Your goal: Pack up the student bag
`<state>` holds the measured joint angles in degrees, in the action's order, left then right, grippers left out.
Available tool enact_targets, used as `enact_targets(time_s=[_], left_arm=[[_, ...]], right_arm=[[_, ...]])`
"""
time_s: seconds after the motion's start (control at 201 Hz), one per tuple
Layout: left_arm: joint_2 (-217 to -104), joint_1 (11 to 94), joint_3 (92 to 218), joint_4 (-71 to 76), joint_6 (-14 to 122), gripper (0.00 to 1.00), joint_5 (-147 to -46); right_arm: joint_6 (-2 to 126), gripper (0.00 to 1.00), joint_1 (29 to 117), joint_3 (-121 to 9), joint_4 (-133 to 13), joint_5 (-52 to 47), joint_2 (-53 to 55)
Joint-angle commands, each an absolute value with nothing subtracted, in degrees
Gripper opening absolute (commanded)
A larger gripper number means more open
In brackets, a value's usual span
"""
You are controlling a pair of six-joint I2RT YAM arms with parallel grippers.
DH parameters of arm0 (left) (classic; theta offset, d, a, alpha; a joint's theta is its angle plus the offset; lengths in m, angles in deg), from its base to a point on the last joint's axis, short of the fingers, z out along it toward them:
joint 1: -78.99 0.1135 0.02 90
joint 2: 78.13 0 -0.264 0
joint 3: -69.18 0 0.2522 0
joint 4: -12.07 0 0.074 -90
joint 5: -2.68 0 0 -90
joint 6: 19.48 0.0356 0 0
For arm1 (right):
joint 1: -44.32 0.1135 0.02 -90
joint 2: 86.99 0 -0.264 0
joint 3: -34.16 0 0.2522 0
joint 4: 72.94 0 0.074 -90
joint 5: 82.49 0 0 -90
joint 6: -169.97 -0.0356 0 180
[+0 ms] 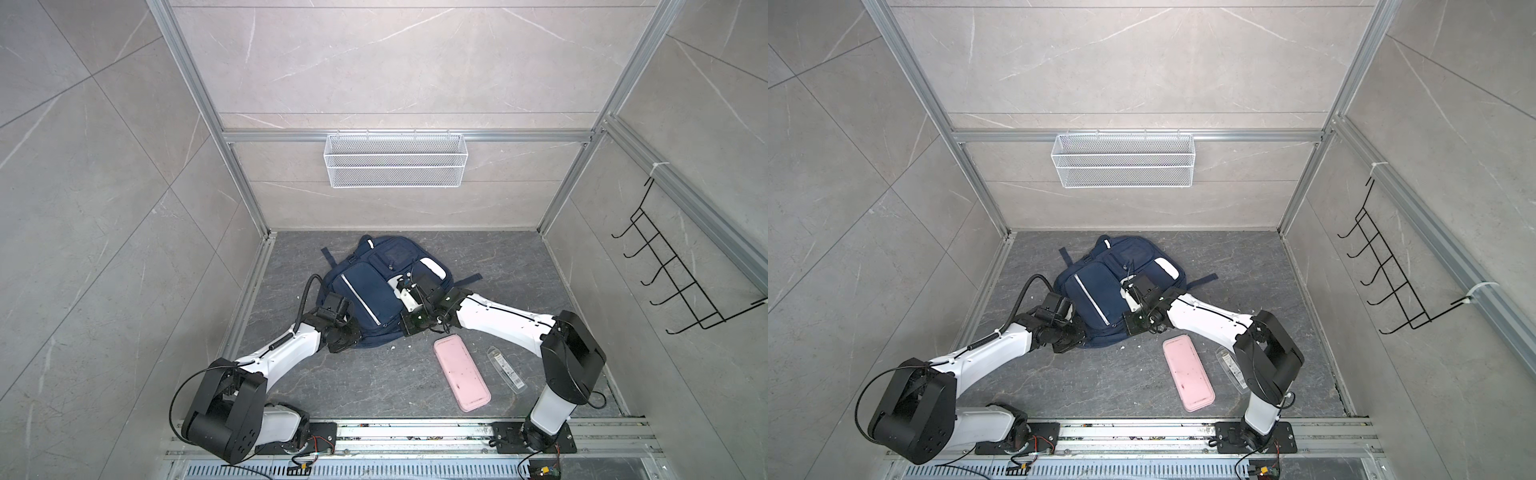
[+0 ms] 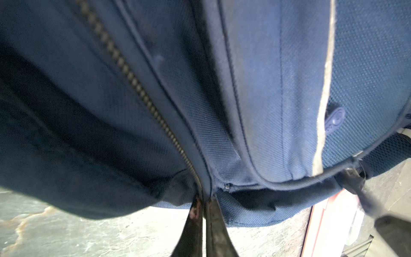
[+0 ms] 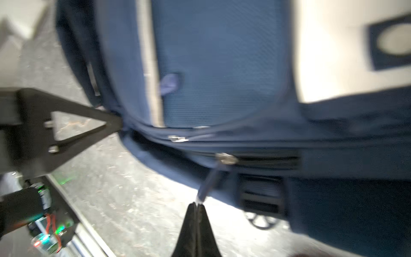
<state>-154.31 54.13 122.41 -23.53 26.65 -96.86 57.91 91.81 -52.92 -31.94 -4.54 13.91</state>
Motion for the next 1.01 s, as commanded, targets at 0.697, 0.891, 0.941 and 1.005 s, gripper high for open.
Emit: enact_targets(time_s=[0.697, 0.891, 0.941, 1.005], left_arm=[[-155.08, 50.19, 123.99, -22.78, 25.0, 0.07, -96.72], [-154.53, 50.25, 124.08, -23.4, 25.21, 0.06, -96.58], [-154.46, 50.25, 123.99, -23.32, 25.22, 0.07, -96.55], [-154.42, 50.21, 123.81, -23.26, 25.23, 0.07, -96.46]], right_arm=[[55.54, 0.45, 97.37, -57.94, -21.02, 14.5, 18.05], [54.95, 0.45, 97.36, -60.19, -19.92, 17.32, 21.21], [54.92, 0.45, 97.34, -60.49, -19.9, 17.51, 21.86], [54.92, 0.45, 97.35, -61.27, -19.58, 17.79, 22.79]])
